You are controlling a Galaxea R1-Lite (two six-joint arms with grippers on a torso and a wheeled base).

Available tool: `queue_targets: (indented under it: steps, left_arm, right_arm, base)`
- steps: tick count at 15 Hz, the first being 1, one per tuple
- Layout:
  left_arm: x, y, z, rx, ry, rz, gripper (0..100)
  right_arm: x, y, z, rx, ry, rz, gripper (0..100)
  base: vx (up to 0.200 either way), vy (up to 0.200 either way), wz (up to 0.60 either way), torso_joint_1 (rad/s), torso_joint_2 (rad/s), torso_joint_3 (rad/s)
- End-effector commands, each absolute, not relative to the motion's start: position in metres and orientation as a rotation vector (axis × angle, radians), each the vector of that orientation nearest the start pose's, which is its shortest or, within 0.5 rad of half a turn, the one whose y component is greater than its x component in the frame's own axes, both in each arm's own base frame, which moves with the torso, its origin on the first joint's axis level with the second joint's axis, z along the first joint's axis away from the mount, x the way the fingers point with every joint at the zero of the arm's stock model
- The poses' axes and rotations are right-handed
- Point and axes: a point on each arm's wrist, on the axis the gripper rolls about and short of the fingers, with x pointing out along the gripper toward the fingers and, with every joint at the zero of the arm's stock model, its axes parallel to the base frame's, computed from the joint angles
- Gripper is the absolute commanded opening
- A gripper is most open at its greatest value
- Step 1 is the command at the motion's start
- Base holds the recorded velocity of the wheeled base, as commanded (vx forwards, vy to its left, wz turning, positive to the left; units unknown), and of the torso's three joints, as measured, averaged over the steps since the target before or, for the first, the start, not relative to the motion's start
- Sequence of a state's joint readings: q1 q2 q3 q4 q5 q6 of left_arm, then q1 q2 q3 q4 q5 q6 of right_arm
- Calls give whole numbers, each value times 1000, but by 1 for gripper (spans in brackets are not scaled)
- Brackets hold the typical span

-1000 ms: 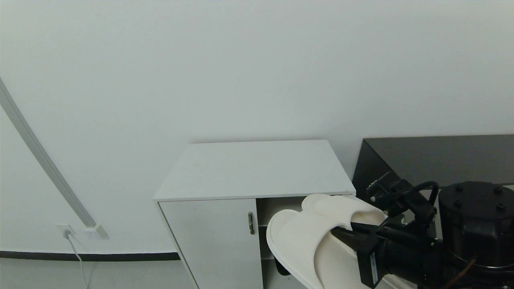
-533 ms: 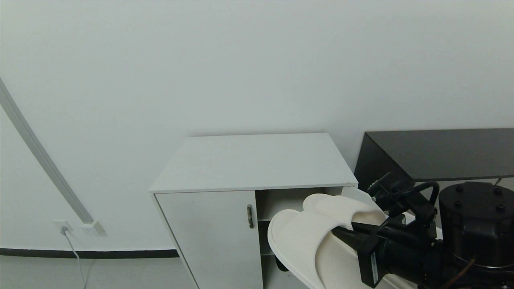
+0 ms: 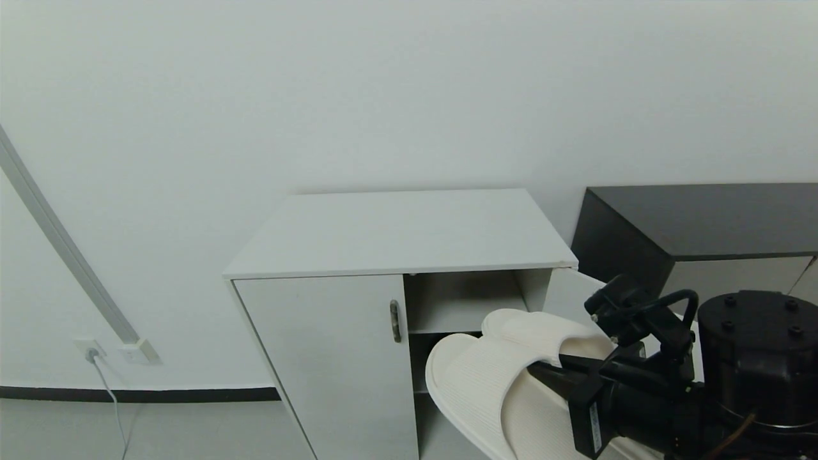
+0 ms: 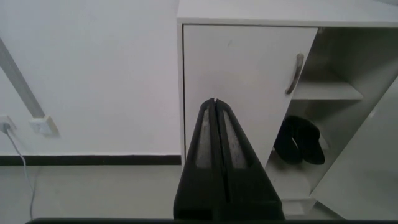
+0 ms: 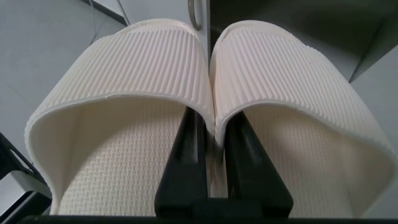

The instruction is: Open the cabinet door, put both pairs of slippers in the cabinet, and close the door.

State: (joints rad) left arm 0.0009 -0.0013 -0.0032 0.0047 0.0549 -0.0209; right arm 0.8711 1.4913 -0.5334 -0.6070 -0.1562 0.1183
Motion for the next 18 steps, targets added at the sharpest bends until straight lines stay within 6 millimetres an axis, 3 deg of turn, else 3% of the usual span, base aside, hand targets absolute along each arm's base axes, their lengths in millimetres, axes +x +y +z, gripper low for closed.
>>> queue_targets:
  steps: [1, 18]
  left_arm:
    - [-23, 1, 76, -21, 1, 57, 0]
    - [-23, 1, 76, -21, 1, 57, 0]
  right_arm:
    - [154, 178, 164, -65, 355, 687, 0]
    - [153, 178, 163, -68, 359, 691, 0]
  base:
    - [0, 0, 0, -227, 544, 315]
    - [0, 0, 0, -165, 496, 326]
